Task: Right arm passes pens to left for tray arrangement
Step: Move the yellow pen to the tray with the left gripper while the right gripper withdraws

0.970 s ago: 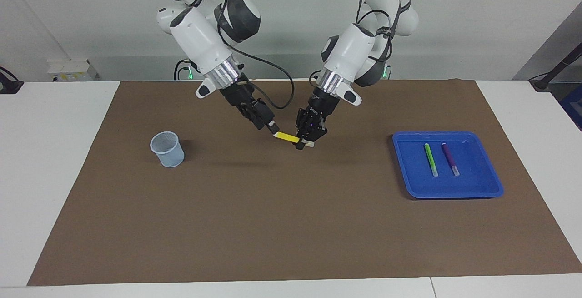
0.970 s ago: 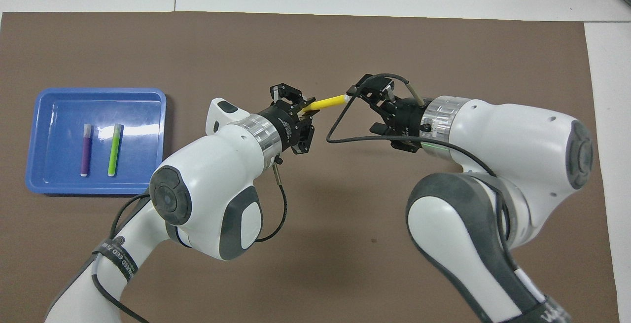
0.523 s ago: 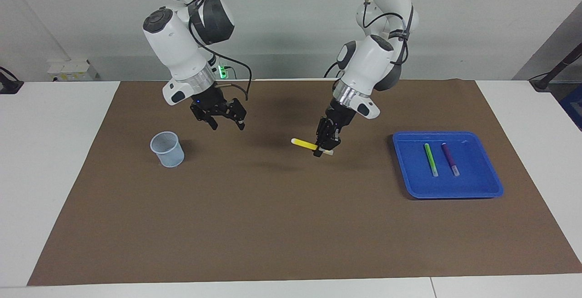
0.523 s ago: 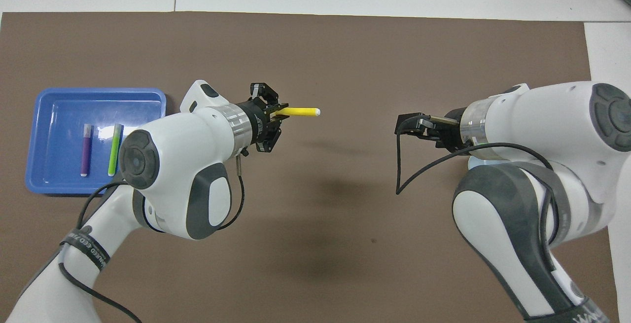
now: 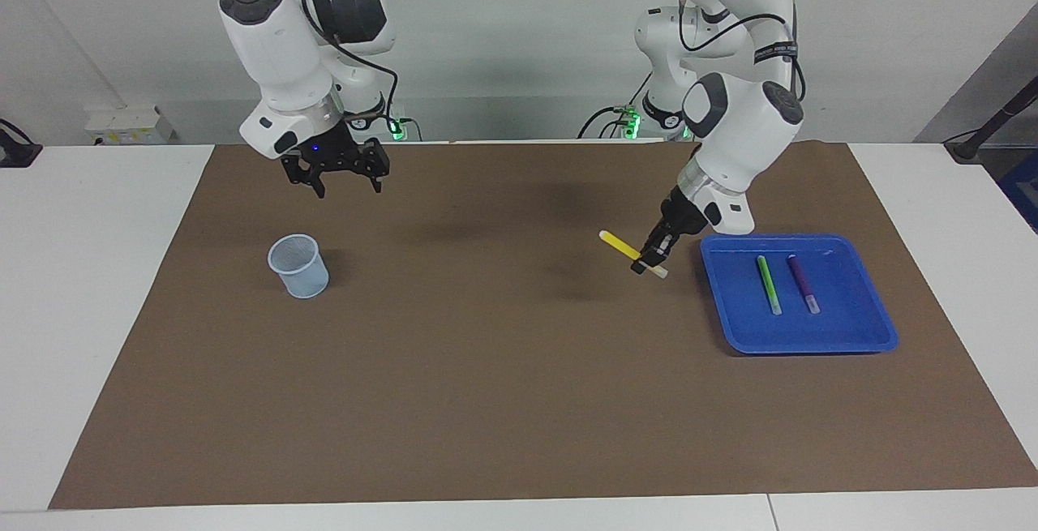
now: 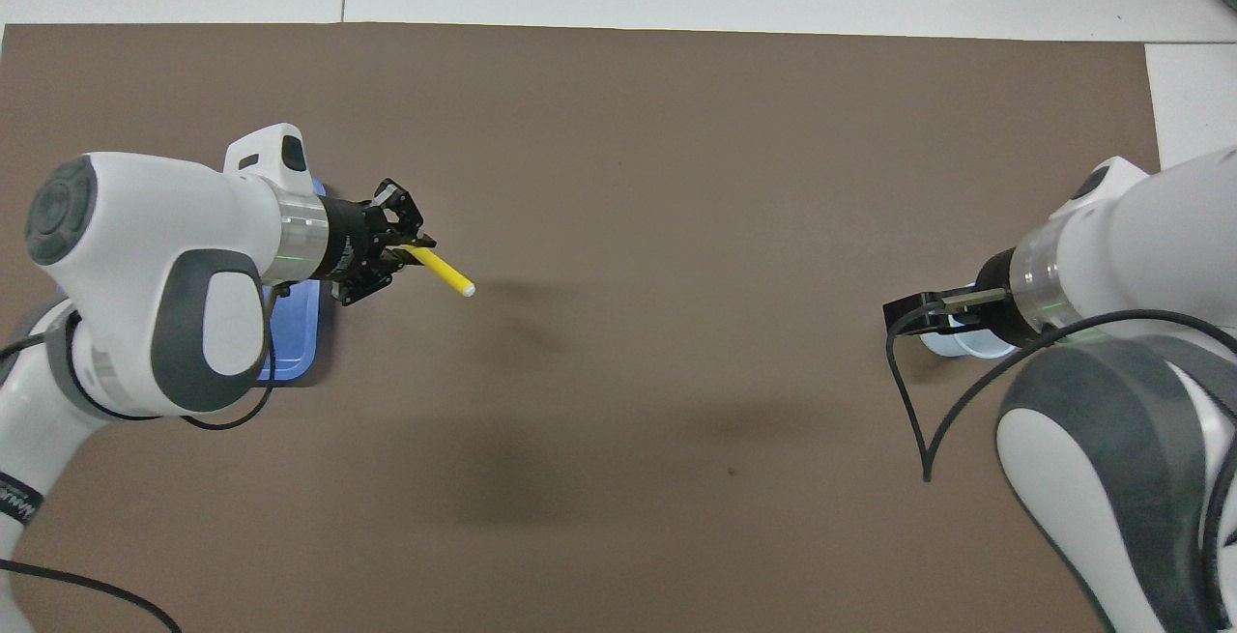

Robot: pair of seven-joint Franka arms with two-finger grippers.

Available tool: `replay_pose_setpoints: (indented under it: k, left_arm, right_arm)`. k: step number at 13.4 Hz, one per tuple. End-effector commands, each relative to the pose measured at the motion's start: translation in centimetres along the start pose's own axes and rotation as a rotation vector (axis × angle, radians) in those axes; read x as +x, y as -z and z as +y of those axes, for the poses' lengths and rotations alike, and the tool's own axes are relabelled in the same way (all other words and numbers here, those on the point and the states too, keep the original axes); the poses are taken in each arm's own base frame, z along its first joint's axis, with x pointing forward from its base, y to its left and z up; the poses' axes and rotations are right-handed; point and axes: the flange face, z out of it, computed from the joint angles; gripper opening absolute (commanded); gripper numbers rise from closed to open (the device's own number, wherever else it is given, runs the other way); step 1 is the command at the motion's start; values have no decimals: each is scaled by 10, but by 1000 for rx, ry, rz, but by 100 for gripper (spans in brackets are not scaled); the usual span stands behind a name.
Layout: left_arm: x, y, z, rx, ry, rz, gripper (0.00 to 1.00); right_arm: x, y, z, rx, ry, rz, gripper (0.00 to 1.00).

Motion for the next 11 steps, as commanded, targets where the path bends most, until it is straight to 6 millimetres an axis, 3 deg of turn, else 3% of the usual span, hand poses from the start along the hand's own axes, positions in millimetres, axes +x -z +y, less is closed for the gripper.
replay_pose_setpoints:
  k: [1, 2, 6, 8, 11]
  left_arm:
    - [44, 33, -44, 70, -215, -35, 0]
    - [63, 42, -63, 129, -302, -27, 0]
    - [121, 78, -128, 269, -607, -31, 0]
    - [139, 89, -147, 344, -727, -18, 0]
    - [167, 101, -175, 400, -859, -10, 0]
  right_arm:
    - [8, 34, 12, -57, 63, -21, 100]
    - [11, 40, 14, -73, 81, -9, 100]
    - [32, 23, 18, -66, 117, 43, 100]
    - [41, 12, 20, -64, 115, 47, 100]
    - [35, 11, 26, -67, 103, 1, 100]
